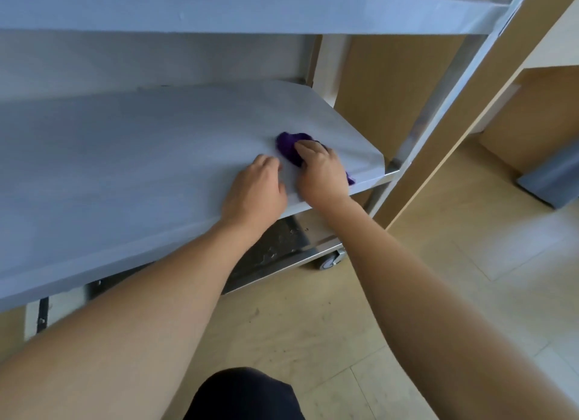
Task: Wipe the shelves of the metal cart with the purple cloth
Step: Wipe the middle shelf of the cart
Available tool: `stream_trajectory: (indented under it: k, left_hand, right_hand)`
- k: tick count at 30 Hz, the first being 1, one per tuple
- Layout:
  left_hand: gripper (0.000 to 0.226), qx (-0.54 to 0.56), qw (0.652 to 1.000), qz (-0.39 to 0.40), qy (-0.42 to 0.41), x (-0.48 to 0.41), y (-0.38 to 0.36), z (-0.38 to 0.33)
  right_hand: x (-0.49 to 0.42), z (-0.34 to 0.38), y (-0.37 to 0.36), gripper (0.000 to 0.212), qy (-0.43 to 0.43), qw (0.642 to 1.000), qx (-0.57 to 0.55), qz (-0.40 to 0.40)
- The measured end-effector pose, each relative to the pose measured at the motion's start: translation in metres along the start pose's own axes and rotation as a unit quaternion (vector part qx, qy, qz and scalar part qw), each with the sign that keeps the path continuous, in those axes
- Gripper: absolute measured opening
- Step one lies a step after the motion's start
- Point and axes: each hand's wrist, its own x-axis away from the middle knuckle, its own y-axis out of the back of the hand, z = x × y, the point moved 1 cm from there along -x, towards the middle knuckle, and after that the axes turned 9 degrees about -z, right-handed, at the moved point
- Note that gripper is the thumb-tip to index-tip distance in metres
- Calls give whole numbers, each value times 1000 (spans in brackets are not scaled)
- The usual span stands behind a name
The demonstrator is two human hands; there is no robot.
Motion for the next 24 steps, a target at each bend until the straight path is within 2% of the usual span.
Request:
stream_trajectory:
  k: [2, 5, 8, 10, 12, 13, 16, 19, 21, 24]
  left_hand:
    - [33, 16, 999, -7, 46, -5, 7, 8]
    - [32, -9, 998, -5, 55, -18, 24, 30]
    - [28, -79, 997, -15, 18, -19, 37, 65]
    - [26, -74, 996, -34, 23, -14, 37, 77]
    - [25, -74, 996, -42, 22, -15, 32, 76]
    - [24, -77, 996, -42, 19, -16, 31, 76]
    - [25, -82, 996, -41, 17, -17, 33, 77]
    - [27, -76, 996, -38, 19, -14, 35, 82]
    - [27, -72, 996, -43, 20, -13, 34, 83]
    - [25, -82, 996, -40, 11, -14, 30, 78]
  right_hand:
    - [5, 0, 0, 48, 68, 997, -26, 25]
    - [-1, -20, 9, 46, 84, 995, -27, 49]
    - [-15, -41, 17, 48, 5, 999, 11, 31]
    - [-20, -42, 15, 50, -91, 994, 52, 10]
    - [-21, -19, 4, 52, -130, 989, 76, 2]
    - [-19, 0, -6, 53, -107, 992, 60, 5]
    - [-6, 51, -35, 55, 61, 997, -33, 35]
    - [-13, 45, -35, 53, 119, 990, -43, 62]
    - [-25, 16, -26, 53, 85, 995, -5, 52]
    - [-43, -22, -10, 54, -84, 994, 63, 15]
